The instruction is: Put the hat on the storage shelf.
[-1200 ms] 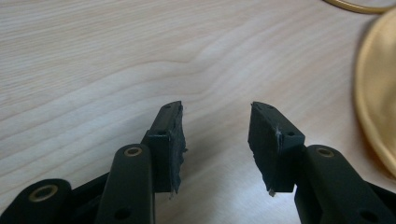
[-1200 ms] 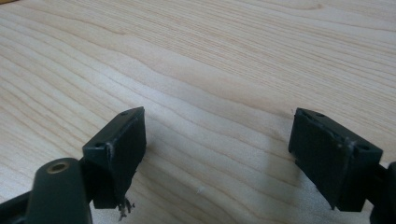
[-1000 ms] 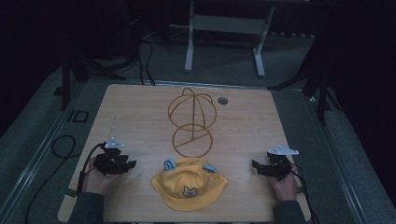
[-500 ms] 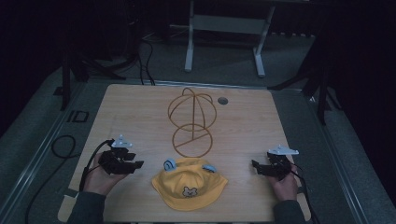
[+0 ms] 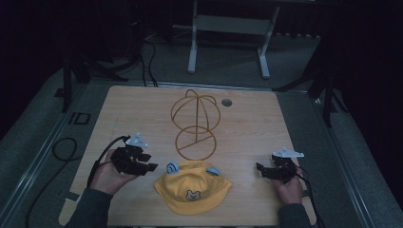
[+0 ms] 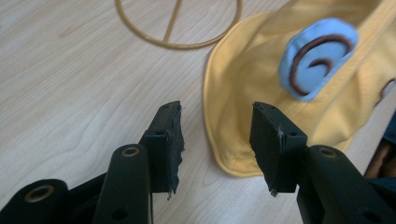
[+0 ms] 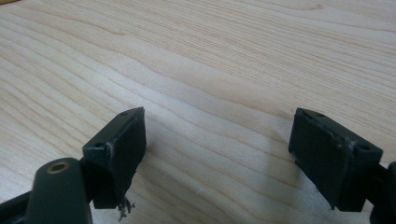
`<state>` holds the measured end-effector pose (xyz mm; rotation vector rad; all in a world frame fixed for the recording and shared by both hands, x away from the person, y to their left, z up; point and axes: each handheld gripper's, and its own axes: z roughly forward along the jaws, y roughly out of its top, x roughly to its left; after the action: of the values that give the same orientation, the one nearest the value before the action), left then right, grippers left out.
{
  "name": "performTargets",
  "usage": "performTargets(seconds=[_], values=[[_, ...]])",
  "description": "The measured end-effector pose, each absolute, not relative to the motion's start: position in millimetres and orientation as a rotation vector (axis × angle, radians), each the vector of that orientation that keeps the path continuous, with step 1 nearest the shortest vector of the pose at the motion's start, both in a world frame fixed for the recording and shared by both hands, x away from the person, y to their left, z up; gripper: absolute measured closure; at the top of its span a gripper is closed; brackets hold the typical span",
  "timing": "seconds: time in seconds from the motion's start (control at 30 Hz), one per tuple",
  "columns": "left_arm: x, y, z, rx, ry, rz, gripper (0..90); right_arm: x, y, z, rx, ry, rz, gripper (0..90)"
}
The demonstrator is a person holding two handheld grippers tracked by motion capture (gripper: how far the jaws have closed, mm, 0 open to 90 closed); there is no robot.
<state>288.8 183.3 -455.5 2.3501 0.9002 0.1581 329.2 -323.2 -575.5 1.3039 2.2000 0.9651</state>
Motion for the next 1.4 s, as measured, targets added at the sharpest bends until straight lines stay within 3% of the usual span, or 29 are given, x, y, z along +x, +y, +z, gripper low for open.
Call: performTargets(seconds=[1.4], values=[[305,115,-409,2.457,0.638,0.036,58.0,330,-323,-575,1.308,2.200,0.965,18.9]])
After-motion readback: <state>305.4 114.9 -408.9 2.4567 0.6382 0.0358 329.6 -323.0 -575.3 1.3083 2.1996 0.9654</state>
